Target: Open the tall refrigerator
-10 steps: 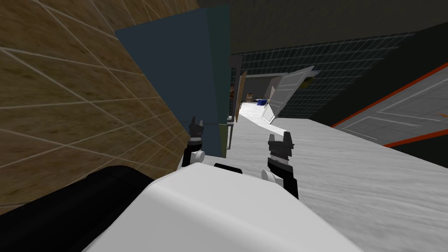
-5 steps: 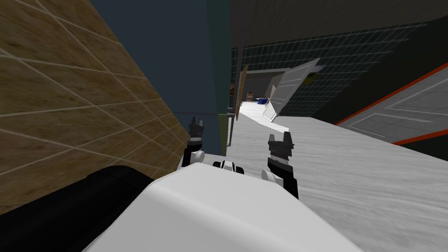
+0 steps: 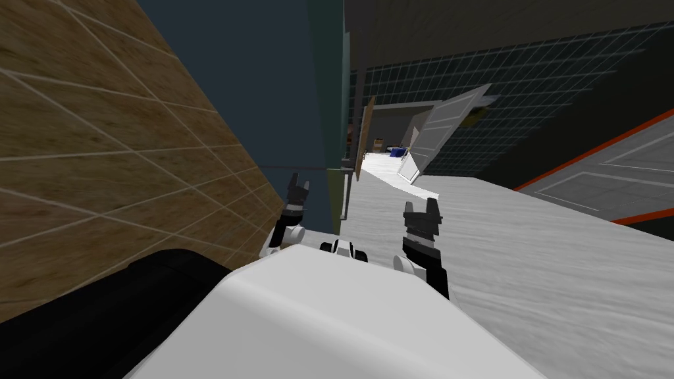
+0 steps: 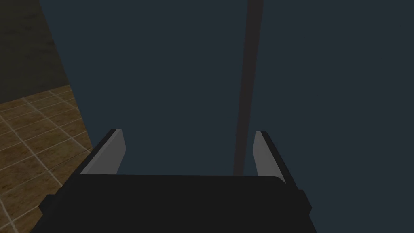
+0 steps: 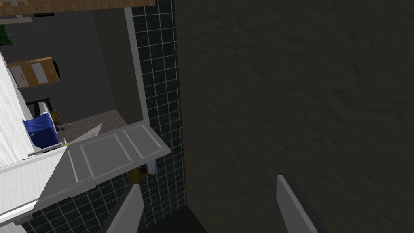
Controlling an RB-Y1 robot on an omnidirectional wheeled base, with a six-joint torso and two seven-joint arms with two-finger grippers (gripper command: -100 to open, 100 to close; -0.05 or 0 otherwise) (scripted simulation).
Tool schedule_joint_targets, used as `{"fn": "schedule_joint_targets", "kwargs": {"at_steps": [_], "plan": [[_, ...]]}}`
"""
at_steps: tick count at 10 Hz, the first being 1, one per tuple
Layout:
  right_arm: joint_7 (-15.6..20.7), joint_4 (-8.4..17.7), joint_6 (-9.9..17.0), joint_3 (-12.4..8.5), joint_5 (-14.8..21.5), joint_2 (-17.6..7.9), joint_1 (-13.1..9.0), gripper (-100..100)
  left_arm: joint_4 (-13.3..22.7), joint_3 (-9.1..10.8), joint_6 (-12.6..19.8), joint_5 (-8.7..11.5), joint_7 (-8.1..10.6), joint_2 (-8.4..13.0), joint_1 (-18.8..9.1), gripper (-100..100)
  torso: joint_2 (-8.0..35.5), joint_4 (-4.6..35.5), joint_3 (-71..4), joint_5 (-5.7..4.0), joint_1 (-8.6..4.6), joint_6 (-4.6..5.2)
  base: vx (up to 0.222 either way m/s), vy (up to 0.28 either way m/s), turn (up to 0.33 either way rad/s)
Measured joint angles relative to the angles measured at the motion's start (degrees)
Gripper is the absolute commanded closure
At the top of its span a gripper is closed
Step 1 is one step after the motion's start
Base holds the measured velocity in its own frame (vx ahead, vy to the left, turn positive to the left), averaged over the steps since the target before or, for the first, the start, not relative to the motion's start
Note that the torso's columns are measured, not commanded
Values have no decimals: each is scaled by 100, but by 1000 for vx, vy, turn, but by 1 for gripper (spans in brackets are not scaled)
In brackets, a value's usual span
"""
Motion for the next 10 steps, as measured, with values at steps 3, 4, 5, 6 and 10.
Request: {"fn": "schedule_joint_targets", "kwargs": {"at_steps": [3,4,5,6,10], "plan": [[0,0,0,0,0,0,0,0,-62,35,501,49,-13,290,-250,-100,2,1,1,1,2,0,31,-69,86],[0,0,0,0,0,0,0,0,-91,62,691,75,-11,361,-354,-100,3,2,2,0,0,0,38,-78,93],[0,0,0,0,0,0,0,0,-114,74,862,96,-12,416,-426,-100,0,1,0,1,3,0,40,-68,89],[0,0,0,0,0,0,0,0,-140,86,1017,119,-12,464,-493,-100,0,0,0,2,9,0,31,-46,23],[0,0,0,0,0,0,-1,0,-205,123,1559,174,-19,541,-720,-100,5,2,3,1,5,1,26,-49,63]]}}
